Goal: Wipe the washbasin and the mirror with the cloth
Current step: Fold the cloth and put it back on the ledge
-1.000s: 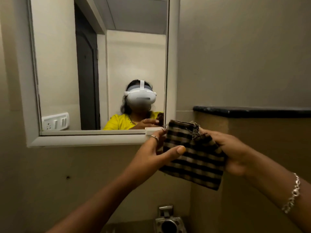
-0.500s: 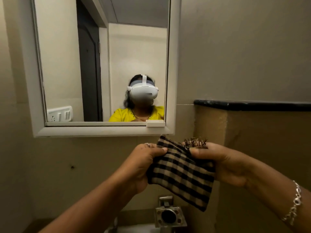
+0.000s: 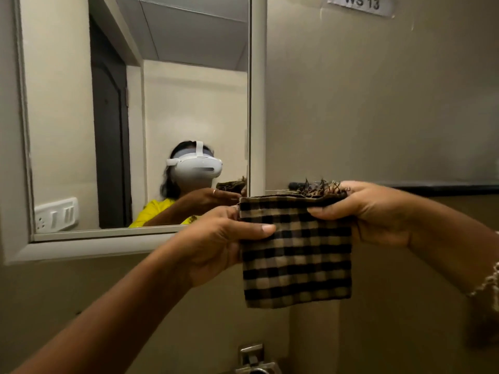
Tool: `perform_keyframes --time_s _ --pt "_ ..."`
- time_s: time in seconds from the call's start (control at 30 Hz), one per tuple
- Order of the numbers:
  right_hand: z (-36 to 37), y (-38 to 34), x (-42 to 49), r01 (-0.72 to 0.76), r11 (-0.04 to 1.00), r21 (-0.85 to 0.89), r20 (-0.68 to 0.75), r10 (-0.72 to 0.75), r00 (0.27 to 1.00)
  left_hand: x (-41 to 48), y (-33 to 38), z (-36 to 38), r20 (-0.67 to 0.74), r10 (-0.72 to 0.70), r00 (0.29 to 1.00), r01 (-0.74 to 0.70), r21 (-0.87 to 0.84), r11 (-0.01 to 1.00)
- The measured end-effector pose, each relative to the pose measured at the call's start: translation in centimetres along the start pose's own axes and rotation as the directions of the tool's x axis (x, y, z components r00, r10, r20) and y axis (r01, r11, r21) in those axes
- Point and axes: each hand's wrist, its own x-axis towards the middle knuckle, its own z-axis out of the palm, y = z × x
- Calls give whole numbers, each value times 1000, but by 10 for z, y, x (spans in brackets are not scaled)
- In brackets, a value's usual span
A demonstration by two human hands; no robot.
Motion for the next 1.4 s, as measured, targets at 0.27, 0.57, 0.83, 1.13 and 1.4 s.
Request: perform_keyframes --time_s 0.27,0.57,0.83,1.13,1.4 --pt "-23 -48 -6 49 925 -376 -61 -77 995 32 53 12 -51 -17 999 42 539 842" --pt "-88 -92 13 67 860 -505 -260 -226 939 99 99 52 -112 132 985 -59 500 864" --pt "-162 -85 56 129 797 -590 -302 -366 880 175 82 80 -184 299 936 -164 525 835" --pt "-208 -10 92 229 744 -628 -181 -425 887 226 29 77 -142 353 925 -169 678 715" --pt "-223 13 81 274 720 -637 -53 -395 917 231 11 78 -164 412 896 -123 802 585"
